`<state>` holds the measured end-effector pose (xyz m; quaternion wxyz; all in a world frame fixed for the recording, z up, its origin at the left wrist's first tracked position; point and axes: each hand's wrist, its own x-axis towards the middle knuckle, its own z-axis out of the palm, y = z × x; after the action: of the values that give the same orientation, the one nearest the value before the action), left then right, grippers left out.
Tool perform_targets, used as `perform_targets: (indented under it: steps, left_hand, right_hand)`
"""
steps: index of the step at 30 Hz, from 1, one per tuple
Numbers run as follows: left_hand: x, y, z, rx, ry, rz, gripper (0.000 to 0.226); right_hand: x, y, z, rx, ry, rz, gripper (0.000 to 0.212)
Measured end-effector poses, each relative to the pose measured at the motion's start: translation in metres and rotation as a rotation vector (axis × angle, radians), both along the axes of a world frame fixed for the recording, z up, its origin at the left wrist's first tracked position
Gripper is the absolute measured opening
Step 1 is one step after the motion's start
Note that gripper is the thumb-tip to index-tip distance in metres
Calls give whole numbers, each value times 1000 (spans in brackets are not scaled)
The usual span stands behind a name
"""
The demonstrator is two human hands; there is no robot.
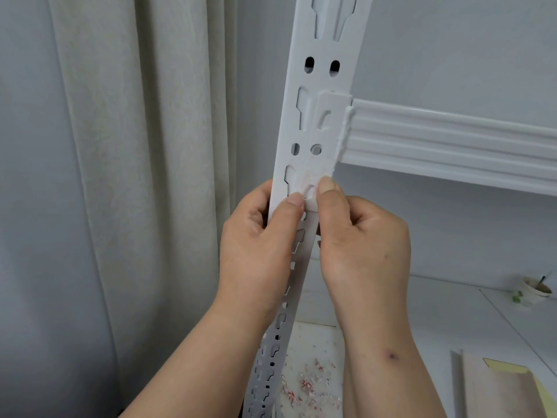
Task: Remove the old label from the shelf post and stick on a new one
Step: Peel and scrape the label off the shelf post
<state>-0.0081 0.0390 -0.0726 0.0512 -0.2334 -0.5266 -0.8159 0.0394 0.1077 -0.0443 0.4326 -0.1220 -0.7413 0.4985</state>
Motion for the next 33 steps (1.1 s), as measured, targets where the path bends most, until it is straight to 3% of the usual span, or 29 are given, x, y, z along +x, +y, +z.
perform_targets:
  steps: [11, 19, 33]
  left_hand:
    - [0, 1, -1, 11, -7, 3, 23]
    - [0, 0, -1, 8, -2, -6, 21]
    - [2, 0, 1, -26, -5, 17, 22]
  right_hand:
    - [0, 0, -4, -54, -10, 63, 43]
    - [2, -2, 4, -41, -8, 11, 59]
    - [6, -4, 1, 24, -9, 39, 55]
